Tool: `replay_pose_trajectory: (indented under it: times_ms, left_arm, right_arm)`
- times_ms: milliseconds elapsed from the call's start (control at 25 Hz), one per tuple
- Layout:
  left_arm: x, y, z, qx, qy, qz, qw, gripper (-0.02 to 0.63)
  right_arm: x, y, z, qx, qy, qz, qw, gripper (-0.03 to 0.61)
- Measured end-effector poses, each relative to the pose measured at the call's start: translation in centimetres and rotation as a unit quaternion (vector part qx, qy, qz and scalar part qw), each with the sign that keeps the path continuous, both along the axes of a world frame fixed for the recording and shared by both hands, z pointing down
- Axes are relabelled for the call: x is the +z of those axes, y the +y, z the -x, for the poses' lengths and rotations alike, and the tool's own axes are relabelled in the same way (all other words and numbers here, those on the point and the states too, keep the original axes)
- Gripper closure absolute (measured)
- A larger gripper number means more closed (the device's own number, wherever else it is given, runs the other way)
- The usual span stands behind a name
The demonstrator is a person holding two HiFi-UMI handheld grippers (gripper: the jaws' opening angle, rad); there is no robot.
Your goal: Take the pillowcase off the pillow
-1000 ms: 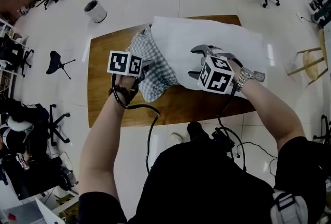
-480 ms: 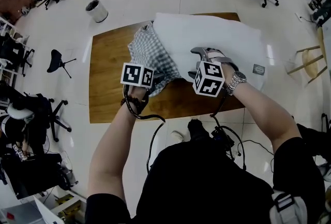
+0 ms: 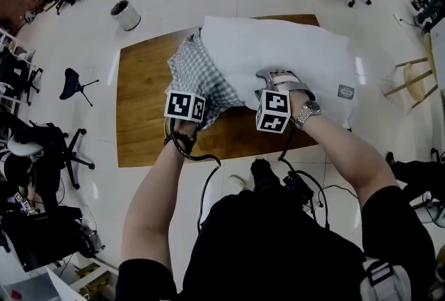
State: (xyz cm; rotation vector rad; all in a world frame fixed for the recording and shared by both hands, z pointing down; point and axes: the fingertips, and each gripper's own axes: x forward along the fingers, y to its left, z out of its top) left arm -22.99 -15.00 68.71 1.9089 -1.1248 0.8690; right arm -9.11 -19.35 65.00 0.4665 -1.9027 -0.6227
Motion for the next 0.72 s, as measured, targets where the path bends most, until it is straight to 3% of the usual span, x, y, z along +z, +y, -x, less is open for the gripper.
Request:
replay_pose_trajectory:
  times_ms: [80,200,720]
  left_arm:
    - [0.0,0.0,0.8,-0.002,-0.001,0.000,1.0000,0.568]
    - [-0.3,0.0,1.6,-0.002,0.001,0.002,1.0000,0.600]
    - [-0.1,4.1,9.8,-0.057,0.000,0.001,0.9983,0.603]
  right_arm:
    - [-0.4,-0.4,-0.4,-0.002,-0.004,-0.021,1.000,0.439]
    - [-1.5,-0.9,-1.6,-0.009,-0.018,-0.049,0.999,0.499]
    - [-3.0,2.1,-4.2,-0.018,-0.019,-0.074,0.997,0.523]
